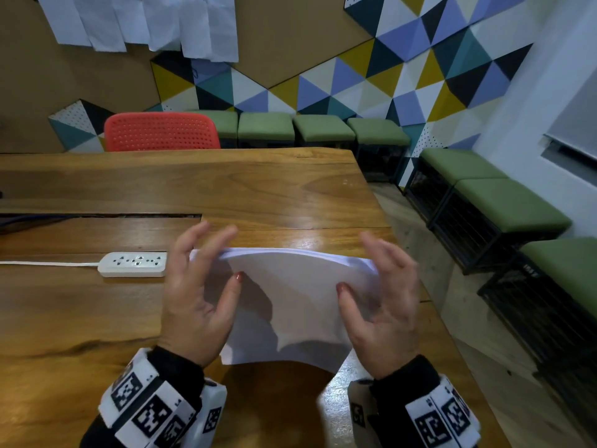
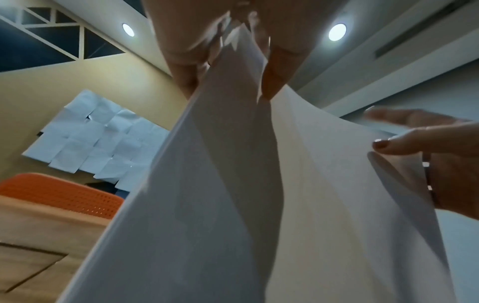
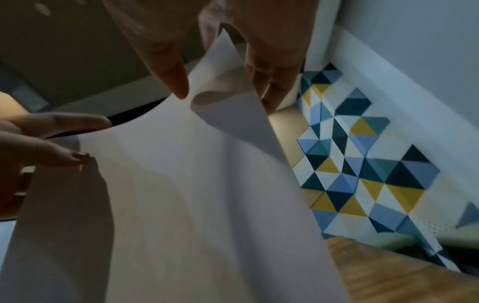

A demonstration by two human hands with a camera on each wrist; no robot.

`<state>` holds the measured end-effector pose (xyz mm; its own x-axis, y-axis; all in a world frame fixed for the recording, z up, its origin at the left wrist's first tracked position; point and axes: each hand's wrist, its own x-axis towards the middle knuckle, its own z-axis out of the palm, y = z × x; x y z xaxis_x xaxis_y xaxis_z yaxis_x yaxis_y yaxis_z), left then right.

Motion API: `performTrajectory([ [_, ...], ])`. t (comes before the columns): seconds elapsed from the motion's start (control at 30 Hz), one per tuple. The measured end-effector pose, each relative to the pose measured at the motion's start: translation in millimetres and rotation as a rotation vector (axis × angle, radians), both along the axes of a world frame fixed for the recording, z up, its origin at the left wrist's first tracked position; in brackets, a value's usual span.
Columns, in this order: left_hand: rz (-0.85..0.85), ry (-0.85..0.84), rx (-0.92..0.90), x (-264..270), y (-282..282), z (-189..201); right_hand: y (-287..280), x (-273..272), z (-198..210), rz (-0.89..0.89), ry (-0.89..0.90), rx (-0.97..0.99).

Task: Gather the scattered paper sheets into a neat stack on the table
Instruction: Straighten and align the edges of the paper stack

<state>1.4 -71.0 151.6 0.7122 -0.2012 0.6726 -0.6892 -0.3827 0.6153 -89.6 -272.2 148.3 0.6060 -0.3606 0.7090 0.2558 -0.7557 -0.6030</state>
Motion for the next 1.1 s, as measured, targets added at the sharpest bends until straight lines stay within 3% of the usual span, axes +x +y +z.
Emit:
performTrajectory([
  [0.23, 0.011, 0.033, 0.086, -4, -2, 2, 0, -1, 1, 0.014, 0.073, -0.050],
  [0.33, -0.029, 0.073, 0.104, -6, -2, 3, 2, -3, 0, 0.013, 0.076, -0.015],
  [0.4, -0.072, 0.136, 0.010, -4, 1, 2, 3, -3, 1, 0.027, 0.070, 0.101],
  [0.5, -0.202, 0.474, -0.270, 4, 10, -1, -6, 0, -5, 0.199, 0.142, 0.599],
  [0.6, -0.364, 0.849, -0.377, 2, 10, -5, -11, 8, -16, 0.356, 0.334, 0.804],
  [0.8, -0.281, 0.816, -0.365, -3, -4, -6, -8, 9, -19, 0.336, 0.274, 0.763],
  [0.97, -0.245, 0.925, -0.312, -9, -4, -15, -8, 8, -42, 0.228, 0.436, 0.724],
  [1.1, -0.193, 0.902, -0.322, -10, -5, -15, -8, 9, -47, 0.187, 0.430, 0.710],
])
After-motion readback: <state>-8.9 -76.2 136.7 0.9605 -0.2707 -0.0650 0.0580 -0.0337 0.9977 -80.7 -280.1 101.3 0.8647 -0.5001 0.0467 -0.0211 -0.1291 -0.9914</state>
